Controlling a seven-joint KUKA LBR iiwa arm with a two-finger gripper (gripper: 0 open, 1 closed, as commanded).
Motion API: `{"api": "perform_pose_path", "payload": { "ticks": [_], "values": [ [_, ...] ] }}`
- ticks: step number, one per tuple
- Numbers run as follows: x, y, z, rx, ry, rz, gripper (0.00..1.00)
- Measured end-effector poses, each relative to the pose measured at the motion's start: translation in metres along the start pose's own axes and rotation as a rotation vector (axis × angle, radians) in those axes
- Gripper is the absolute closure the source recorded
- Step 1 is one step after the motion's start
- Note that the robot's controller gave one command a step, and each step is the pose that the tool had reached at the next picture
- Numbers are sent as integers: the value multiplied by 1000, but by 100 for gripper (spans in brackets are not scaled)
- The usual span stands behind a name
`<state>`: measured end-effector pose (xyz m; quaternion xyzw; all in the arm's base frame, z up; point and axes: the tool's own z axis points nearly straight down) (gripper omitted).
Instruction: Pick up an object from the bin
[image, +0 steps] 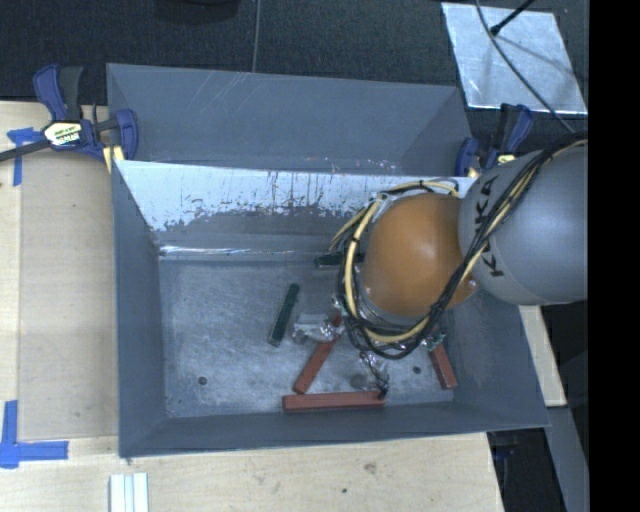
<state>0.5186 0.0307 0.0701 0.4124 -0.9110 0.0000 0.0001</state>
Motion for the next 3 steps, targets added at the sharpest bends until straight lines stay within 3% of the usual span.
{"api": "perform_pose_path", "payload": {
  "ticks": [1,2,3],
  "values": [
    [-1,0,-1,0,-3,0,100],
    [-12,18,-121,7,-8,-116,100],
    [-17,34,-199,8,-9,-93,100]
  ]
}}
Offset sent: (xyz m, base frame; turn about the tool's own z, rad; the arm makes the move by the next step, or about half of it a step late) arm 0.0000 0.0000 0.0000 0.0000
